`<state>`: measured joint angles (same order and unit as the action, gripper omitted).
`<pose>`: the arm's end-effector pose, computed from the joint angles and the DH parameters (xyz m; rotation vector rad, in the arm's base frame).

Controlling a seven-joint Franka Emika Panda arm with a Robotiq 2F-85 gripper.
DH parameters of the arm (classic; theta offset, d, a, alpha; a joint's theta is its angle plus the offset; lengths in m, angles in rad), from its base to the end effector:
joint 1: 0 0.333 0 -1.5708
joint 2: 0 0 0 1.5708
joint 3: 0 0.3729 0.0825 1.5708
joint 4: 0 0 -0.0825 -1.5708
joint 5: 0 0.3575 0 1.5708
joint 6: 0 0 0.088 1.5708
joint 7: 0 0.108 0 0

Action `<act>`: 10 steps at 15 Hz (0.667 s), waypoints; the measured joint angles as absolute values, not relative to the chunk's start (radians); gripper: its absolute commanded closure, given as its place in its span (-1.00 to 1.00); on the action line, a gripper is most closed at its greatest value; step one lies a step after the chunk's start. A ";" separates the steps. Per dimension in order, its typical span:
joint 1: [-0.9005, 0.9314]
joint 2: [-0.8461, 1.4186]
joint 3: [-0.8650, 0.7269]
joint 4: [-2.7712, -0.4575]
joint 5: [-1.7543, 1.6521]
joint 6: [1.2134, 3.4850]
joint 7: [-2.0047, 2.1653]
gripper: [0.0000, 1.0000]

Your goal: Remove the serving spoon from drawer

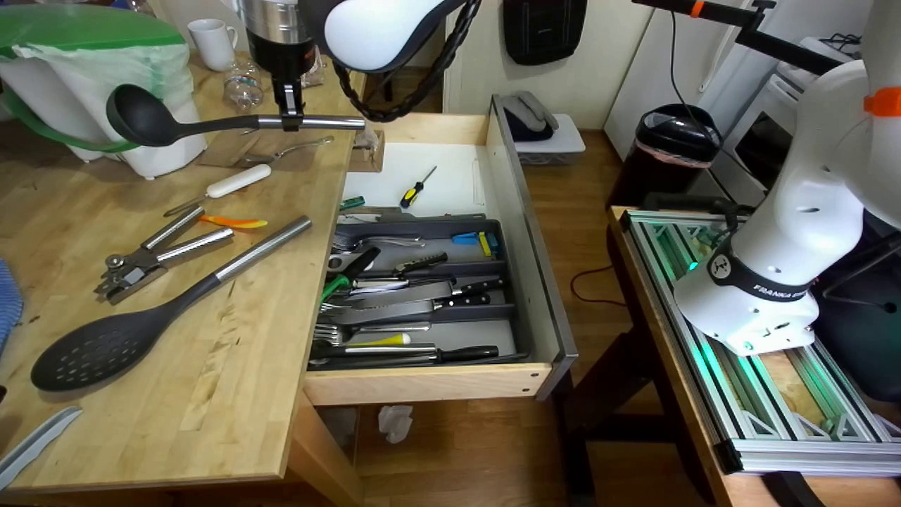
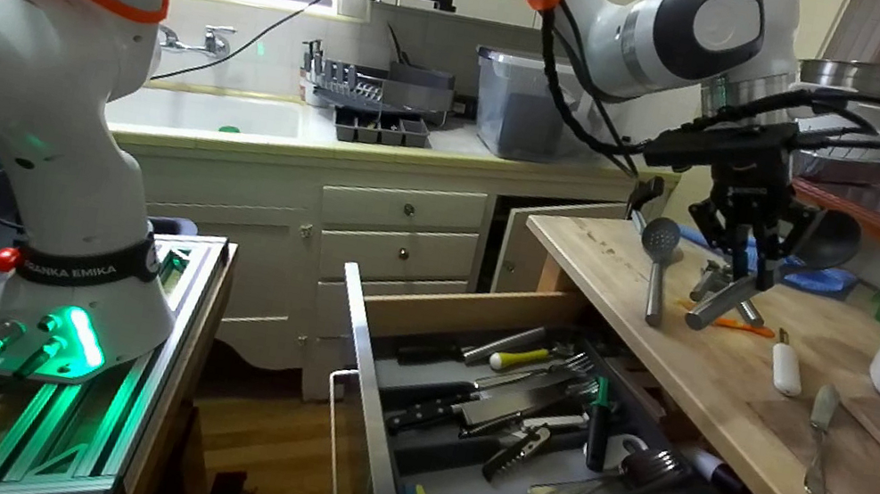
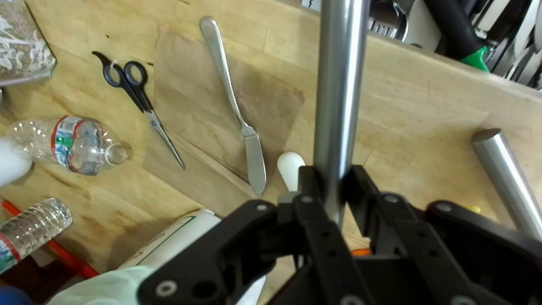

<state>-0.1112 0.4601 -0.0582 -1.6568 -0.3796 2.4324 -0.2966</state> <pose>0.6959 -0.1132 0.4406 2.6951 0.5297 0.3190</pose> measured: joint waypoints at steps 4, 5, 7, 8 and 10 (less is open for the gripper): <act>-0.112 0.532 -0.043 -1.576 -0.354 2.440 -0.341 0.88; -0.113 0.548 -0.039 -1.560 -0.341 2.440 -0.354 0.88; -0.116 0.578 -0.033 -1.532 -0.315 2.452 -0.377 0.88; -0.118 0.593 -0.029 -1.520 -0.303 2.459 -0.386 0.88; -0.123 0.621 -0.021 -1.503 -0.279 2.483 -0.405 0.88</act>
